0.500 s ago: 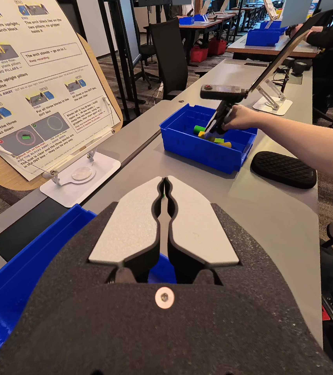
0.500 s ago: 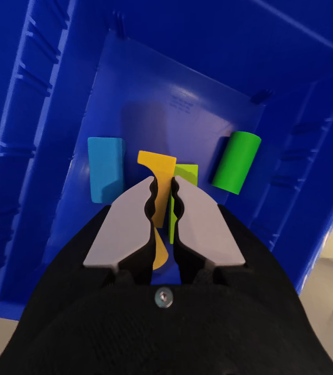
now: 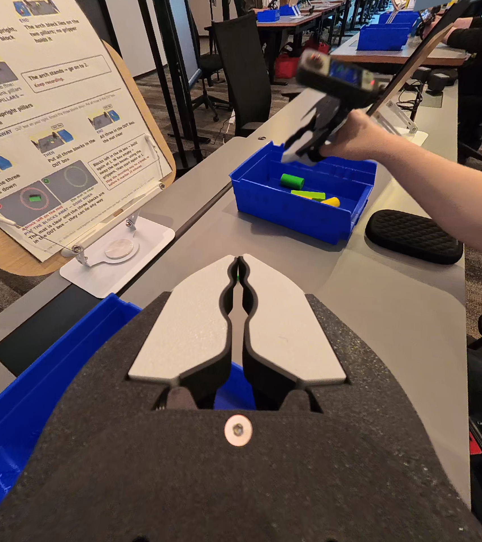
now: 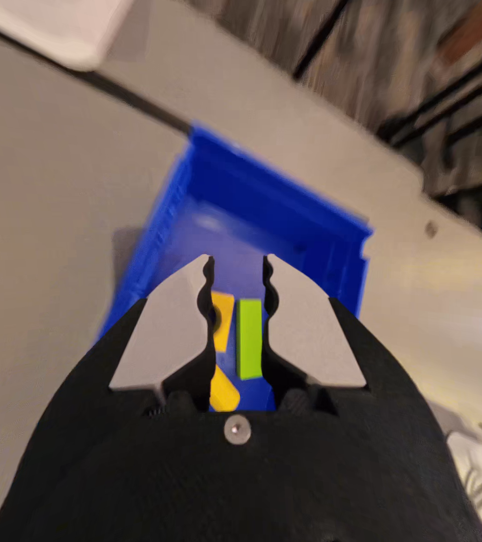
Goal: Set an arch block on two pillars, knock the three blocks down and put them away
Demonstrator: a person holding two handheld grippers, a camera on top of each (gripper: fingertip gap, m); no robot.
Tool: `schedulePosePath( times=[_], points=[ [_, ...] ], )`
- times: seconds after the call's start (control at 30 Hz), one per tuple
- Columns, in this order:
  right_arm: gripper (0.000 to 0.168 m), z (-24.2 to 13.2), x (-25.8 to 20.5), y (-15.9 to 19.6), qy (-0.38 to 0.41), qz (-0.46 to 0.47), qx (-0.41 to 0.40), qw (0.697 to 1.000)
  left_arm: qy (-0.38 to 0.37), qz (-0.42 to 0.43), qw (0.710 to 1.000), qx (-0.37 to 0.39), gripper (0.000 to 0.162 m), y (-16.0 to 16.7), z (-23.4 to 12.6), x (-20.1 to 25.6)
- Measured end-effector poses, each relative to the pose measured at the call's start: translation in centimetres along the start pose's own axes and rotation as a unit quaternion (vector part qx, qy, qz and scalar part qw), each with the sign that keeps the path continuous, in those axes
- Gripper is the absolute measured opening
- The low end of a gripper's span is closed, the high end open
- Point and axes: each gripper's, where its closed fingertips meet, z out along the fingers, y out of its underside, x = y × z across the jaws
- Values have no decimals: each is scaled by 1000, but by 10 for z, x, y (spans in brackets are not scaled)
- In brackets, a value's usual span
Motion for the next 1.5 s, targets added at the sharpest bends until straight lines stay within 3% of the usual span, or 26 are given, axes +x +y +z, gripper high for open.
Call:
schedulePosePath(
  times=[0.1, 0.2, 0.27, 0.37, 0.47, 0.6, 0.67, 0.77, 0.83, 0.93, 1.0, 1.1, 1.17, 1.33, 1.5],
  points=[
    [33, -35, -66, -71, -80, -31, 130, 988, -6, -6, 1000, 7, 0, -1, -3, -4],
    [43, -37, -161, -97, -245, -62, 150, 956, -12, -9, 1000, 9, 0, -1, -9, -8],
    [44, -18, -212, -94, -319, -89, 131, 934, -14, -11, 1000, 13, 0, -2, -13, -9],
    [44, 35, -253, -68, -342, -128, 61, 929, -12, -14, 1000, 18, 0, -3, -19, -9],
    [44, 68, -272, -45, -350, -157, 18, 923, -11, -18, 1000, 22, 0, -3, -22, -11],
    [43, 85, -283, -31, -350, -171, -17, 921, -6, -24, 1000, 20, 0, -2, -22, -12],
    [32, 87, -282, -27, -336, -190, -26, 922, -6, -26, 999, 17, 0, 0, -22, -14],
    [32, 72, -273, -41, -321, -188, -3, 928, -9, -28, 999, 15, 0, 1, -23, -15],
    [32, 38, -256, -66, -319, -162, 52, 932, -10, -29, 999, 18, 0, 1, -24, -16],
    [31, -16, -181, -96, -238, -118, 134, 955, -11, -31, 999, 21, 0, 0, -26, -16],
    [31, -37, -117, -91, -181, -61, 142, 971, -11, -32, 999, 20, 0, 0, -25, -16],
    [32, -28, -34, -41, -118, 21, 73, 990, -8, -31, 999, 14, 0, 0, -20, -13],
    [31, -7, -5, 6, -104, 60, 12, 993, -4, -26, 1000, 8, 0, 1, -16, -10],
    [31, 36, 22, 99, -63, 89, -113, 988, -2, -6, 1000, -16, 0, 6, -4, -3],
    [32, 52, 20, 141, -56, 70, -187, 978, 3, -11, 999, -30, 0, 11, 6, -3]
  ],
)
